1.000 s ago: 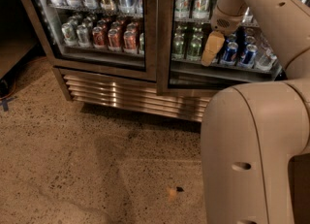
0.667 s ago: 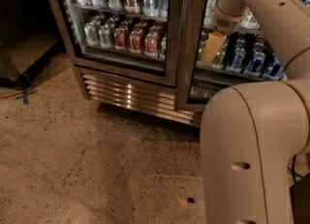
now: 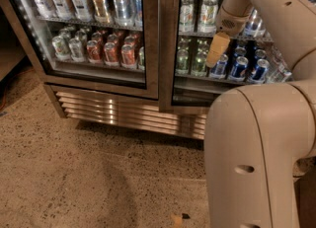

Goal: Close right fridge door

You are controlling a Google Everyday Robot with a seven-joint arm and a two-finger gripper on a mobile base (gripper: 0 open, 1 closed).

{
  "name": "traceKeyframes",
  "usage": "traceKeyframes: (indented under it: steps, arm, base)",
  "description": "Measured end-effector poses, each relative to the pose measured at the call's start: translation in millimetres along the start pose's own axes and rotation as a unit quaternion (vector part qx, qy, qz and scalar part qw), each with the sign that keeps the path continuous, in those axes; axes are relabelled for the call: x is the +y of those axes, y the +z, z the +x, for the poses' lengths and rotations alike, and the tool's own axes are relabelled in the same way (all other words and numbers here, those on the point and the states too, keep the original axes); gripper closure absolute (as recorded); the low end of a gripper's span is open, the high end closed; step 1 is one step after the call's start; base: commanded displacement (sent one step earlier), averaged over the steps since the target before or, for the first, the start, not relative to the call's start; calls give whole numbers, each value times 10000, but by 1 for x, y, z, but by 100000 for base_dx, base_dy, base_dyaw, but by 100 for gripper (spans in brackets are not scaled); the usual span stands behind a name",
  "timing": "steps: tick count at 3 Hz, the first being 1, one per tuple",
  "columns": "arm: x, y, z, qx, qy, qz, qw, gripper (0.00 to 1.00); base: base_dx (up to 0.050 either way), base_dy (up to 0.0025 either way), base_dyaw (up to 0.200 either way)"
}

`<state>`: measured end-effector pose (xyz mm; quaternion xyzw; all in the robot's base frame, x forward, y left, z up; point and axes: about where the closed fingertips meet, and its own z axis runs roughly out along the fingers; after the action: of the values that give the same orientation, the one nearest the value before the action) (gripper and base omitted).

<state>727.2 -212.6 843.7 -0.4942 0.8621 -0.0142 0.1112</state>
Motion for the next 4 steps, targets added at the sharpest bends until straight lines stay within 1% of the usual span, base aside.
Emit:
traceKeyframes:
  steps: [1,2,4]
  arm:
    - [0,0,0,0,0,0,10000,0]
    - [2,4,2,27,0,41,10000,0]
    - [3,5,1,55,-16,97,9999,0]
  base:
    - [3132,247,15304]
    - [3640,-251,-13563]
    - [0,0,0]
